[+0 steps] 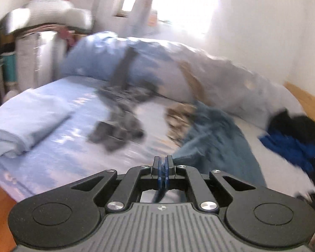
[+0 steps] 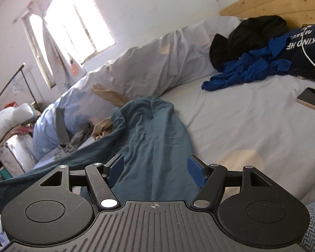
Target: Fold clothes
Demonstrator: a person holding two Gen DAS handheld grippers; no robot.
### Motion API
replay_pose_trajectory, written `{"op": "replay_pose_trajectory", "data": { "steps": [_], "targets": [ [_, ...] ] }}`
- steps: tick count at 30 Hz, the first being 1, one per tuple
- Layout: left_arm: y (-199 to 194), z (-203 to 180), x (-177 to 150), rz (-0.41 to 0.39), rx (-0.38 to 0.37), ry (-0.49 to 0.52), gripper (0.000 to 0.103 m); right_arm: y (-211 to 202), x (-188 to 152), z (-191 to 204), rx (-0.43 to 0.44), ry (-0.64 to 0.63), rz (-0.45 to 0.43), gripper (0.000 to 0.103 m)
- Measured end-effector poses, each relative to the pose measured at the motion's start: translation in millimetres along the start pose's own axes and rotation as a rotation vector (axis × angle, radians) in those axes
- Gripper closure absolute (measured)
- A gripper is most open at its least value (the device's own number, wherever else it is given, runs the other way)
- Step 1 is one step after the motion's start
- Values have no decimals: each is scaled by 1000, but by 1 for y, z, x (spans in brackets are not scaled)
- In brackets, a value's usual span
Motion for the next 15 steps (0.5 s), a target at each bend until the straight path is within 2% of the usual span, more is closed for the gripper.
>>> {"op": "replay_pose_trajectory", "data": {
  "steps": [4, 6, 12, 13, 15],
  "targets": [
    [10, 38, 11, -15, 82, -87, 99, 1, -1, 3, 4, -11, 10, 32],
    [13, 51, 11, -30, 111, -97, 99, 2, -1, 4, 6, -16, 16, 32],
    [32, 62, -8, 50, 83, -93, 99, 2, -6, 5, 10, -43, 32, 31],
    [36, 64, -11, 63, 79, -105, 98, 2, -6, 6, 11, -50, 34, 28],
    [47, 73, -15, 92, 76, -173, 85, 2, -7, 9, 16, -63, 35, 25]
  ]
}}
Point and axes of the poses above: each gripper's, at about its wrist camera, not at the fingertips, and y roughly the way its jaws point, z to its left, x to its top, the point moved 5 cm from there along y, roughly the way its jaws point
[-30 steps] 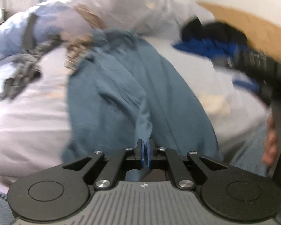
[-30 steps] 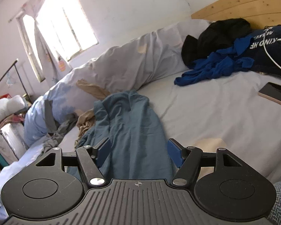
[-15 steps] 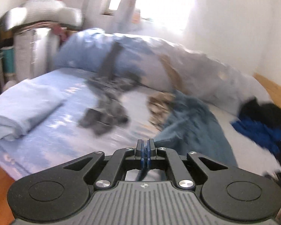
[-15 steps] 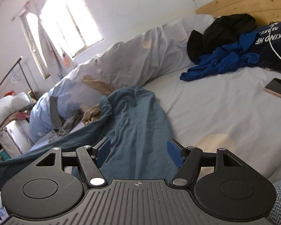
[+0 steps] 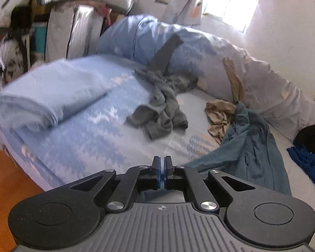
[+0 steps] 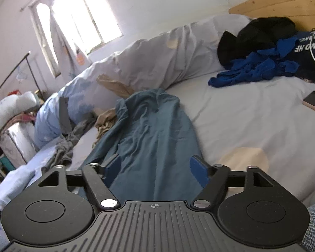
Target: Fold clothes
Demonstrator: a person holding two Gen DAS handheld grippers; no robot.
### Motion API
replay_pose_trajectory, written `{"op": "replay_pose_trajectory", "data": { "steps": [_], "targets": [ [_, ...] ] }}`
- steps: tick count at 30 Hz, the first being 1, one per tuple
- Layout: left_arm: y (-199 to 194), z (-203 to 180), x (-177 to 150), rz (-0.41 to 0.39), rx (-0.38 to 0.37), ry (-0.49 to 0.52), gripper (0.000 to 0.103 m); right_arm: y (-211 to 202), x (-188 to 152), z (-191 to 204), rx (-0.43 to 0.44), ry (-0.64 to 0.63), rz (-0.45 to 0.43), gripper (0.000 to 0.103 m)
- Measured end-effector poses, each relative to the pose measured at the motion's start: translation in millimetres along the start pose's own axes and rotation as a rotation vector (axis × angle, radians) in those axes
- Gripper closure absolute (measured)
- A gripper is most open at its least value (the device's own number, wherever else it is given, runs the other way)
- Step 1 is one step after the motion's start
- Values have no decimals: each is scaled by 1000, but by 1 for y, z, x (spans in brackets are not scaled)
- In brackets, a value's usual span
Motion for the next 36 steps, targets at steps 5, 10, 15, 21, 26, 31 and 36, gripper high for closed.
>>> {"op": "replay_pose_trajectory", "data": {
  "steps": [5, 10, 15, 21, 26, 31, 36],
  "targets": [
    [43, 37, -7, 119, 26, -246, 48, 2, -2, 7, 7, -24, 14, 25],
    [81, 54, -22, 208, 84, -324, 44, 4, -4, 11, 9, -41, 24, 25],
    [102, 54, -27, 233, 116, -327, 50, 6, -5, 13, 10, -55, 34, 25],
    [73, 3, -27, 118, -14, 3, 93, 9, -8, 19, 19, -73, 47, 25],
    [27, -83, -83, 111, -180, 425, 93, 13, -11, 26, 34, -96, 64, 25],
    [1, -131, -175, 237, -292, 704, 92, 17, -14, 33, 49, -118, 81, 25],
    [-17, -133, -197, 297, -314, 682, 77, 24, -19, 43, 80, -140, 121, 25]
  ]
}}
Point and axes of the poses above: each gripper's, at about its wrist camera, not at the fingertips, and y roughly the way its jaws point, z to its left, x to its top, the point moved 5 cm from there along y, roughly the way its jaws point
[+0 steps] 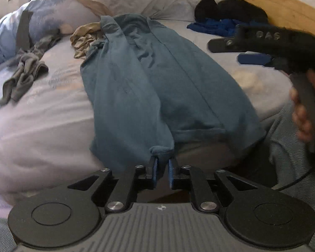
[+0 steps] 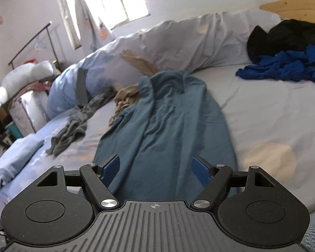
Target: Fold clothes
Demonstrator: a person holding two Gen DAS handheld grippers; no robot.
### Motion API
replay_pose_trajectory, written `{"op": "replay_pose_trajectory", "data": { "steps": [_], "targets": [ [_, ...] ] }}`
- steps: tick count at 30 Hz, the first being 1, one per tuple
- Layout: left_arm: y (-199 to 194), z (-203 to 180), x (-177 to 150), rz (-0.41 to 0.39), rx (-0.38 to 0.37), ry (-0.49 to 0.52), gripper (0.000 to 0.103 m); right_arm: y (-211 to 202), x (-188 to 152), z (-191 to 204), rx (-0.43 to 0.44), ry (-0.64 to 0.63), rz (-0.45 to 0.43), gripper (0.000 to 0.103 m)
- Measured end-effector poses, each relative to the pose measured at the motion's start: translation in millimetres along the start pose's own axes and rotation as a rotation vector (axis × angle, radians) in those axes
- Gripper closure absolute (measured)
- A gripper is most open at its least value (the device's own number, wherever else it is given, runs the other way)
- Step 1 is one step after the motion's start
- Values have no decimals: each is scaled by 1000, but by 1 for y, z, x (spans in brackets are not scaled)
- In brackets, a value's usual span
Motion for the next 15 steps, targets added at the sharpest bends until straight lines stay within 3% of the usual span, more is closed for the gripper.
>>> {"op": "replay_pose_trajectory", "data": {
  "steps": [4, 5, 10, 13, 15],
  "targets": [
    [-15, 15, -7, -27, 40, -144, 44, 4, -3, 13, 26, -55, 19, 25],
    [-15, 23, -7, -32, 63, -186, 40, 5, -4, 18, 38, -73, 21, 25],
    [-32, 65, -15, -86, 171, -452, 39, 8, -9, 44, 97, -180, 35, 25],
    [-48, 97, -22, -157, 219, -640, 38, 13, -29, 82, 147, -401, 74, 27],
    [-52, 110, -27, -164, 228, -723, 36, 20, -50, 109, 183, -566, 111, 30]
  ]
}}
Point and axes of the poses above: each gripper's, at about its wrist camera, not at the fingertips, and y roughly the way its jaws point, z to its left, x to its top, the point moved 5 cm from there along y, roughly the way its jaws point
